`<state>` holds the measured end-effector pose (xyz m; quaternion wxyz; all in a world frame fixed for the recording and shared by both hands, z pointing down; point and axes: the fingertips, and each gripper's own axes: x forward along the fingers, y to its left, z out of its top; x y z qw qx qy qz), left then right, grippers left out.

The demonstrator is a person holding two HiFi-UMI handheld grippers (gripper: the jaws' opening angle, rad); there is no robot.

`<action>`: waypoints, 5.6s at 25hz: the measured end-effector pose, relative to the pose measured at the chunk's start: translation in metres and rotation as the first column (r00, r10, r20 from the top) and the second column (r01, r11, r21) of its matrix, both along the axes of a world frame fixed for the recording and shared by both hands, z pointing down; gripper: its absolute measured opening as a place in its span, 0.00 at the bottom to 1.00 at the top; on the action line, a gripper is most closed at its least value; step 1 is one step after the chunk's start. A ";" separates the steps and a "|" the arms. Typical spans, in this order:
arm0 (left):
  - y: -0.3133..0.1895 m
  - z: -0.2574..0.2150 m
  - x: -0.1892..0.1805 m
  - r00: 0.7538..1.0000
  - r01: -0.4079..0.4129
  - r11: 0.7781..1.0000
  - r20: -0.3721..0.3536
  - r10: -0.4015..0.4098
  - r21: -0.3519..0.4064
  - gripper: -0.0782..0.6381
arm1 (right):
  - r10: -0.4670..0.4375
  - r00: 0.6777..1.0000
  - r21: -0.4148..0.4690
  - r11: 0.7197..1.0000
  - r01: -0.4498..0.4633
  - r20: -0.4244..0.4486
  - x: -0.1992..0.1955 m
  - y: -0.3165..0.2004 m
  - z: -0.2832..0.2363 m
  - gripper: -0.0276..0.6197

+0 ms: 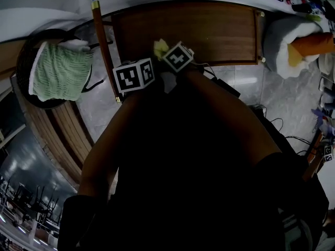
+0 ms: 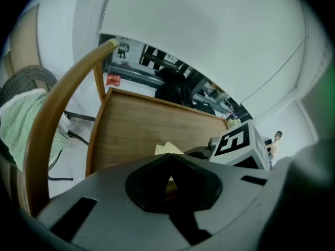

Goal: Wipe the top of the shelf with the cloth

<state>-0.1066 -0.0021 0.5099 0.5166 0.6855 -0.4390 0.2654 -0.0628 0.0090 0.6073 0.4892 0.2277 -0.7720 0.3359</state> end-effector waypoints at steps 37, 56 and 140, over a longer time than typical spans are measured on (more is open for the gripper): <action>-0.007 0.024 0.159 0.994 -0.109 0.994 -0.033 0.108 -0.012 0.12 | 0.143 0.988 0.072 0.988 -0.140 -0.051 0.174 -0.008 -0.007 0.11; -0.017 0.021 0.271 0.966 -0.226 0.974 -0.129 0.224 -0.001 0.12 | 0.321 0.941 0.119 0.944 -0.308 -0.111 0.315 -0.027 -0.015 0.11; -0.049 -0.007 -0.076 0.989 0.123 0.991 0.072 -0.126 0.043 0.12 | 0.032 0.991 0.032 0.999 -0.036 0.133 -0.098 -0.064 -0.004 0.11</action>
